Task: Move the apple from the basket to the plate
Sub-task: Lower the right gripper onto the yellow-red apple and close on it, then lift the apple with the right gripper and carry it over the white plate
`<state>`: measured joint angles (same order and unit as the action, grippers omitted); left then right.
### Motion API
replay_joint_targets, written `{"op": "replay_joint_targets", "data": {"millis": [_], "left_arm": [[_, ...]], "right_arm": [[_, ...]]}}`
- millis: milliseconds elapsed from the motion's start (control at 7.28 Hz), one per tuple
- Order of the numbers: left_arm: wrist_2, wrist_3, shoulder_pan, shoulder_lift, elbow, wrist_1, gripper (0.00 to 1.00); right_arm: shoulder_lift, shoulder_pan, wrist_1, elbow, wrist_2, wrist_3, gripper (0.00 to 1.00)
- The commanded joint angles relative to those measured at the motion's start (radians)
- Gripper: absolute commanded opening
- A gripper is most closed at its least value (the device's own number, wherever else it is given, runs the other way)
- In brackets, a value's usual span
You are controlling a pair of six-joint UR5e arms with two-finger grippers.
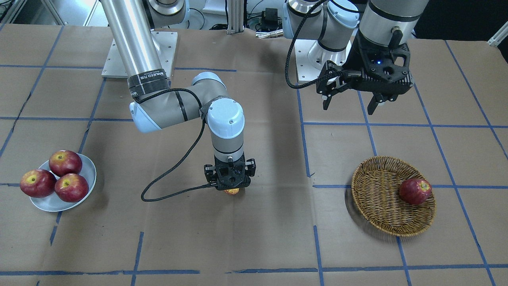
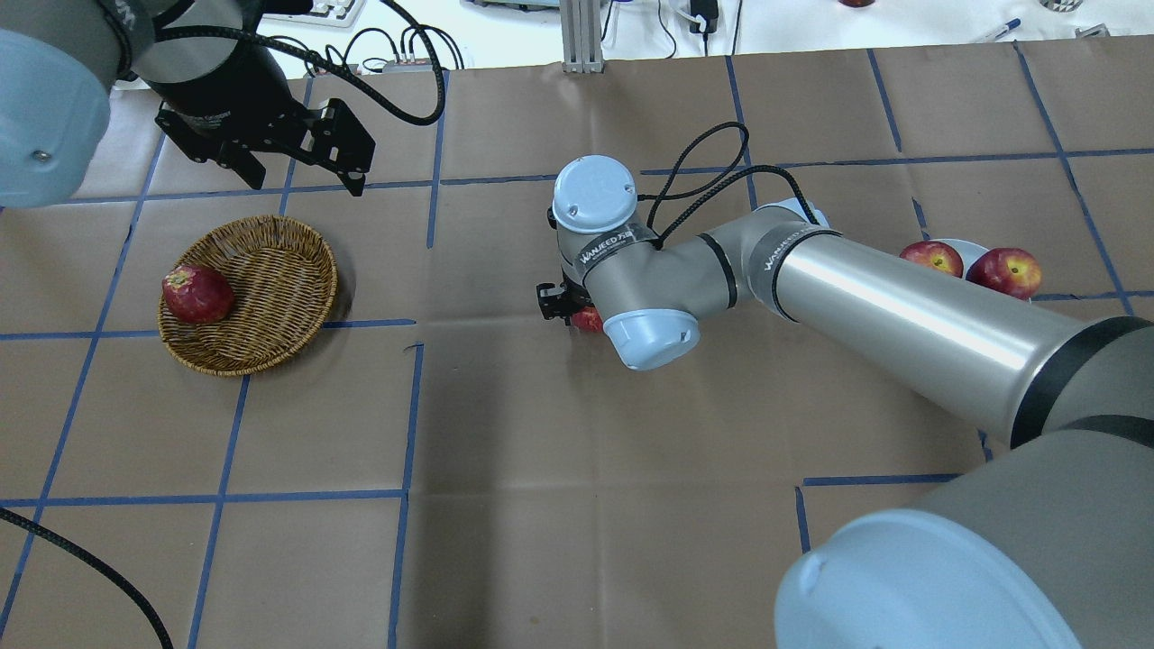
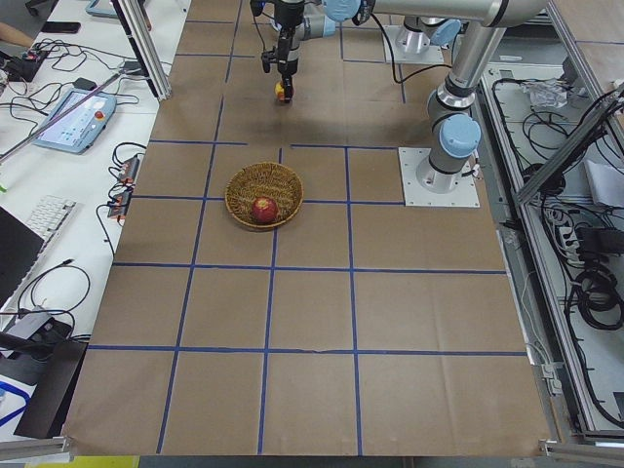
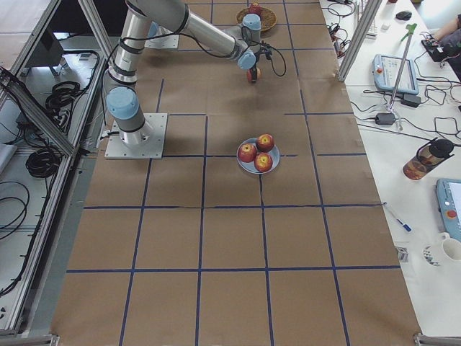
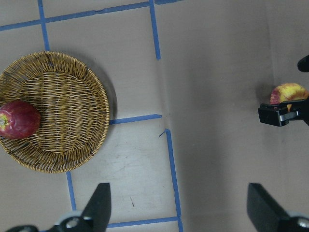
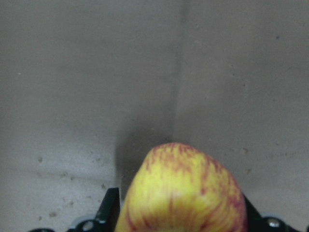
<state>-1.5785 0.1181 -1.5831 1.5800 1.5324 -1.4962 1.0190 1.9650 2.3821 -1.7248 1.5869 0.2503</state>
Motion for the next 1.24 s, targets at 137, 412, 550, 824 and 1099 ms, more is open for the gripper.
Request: {"op": "replay_joint_targets", "data": {"millis": [137,412,550,824,1099], "left_arm": [[0.000,0.000,0.000,0.000,0.000,-0.010,1.00],[0.000,0.000,0.000,0.000,0.000,-0.010,1.00],[0.000,0.000,0.000,0.000,0.000,-0.010,1.00],[0.000,0.000,0.000,0.000,0.000,-0.013,1.00],[0.000,0.000,0.000,0.000,0.000,-0.013,1.00]], "right_arm": [[0.013,-0.008,0.037,0.010,0.022,-0.013,0.46],[0.053,-0.027,0.034,0.016,0.045,-0.014,0.43],[0.081,-0.055,0.026,0.010,0.051,-0.019,0.43],[0.165,-0.194,-0.074,0.002,0.044,-0.192,0.43],[0.237,-0.375,-0.118,-0.071,0.039,-0.453,0.43]]}}
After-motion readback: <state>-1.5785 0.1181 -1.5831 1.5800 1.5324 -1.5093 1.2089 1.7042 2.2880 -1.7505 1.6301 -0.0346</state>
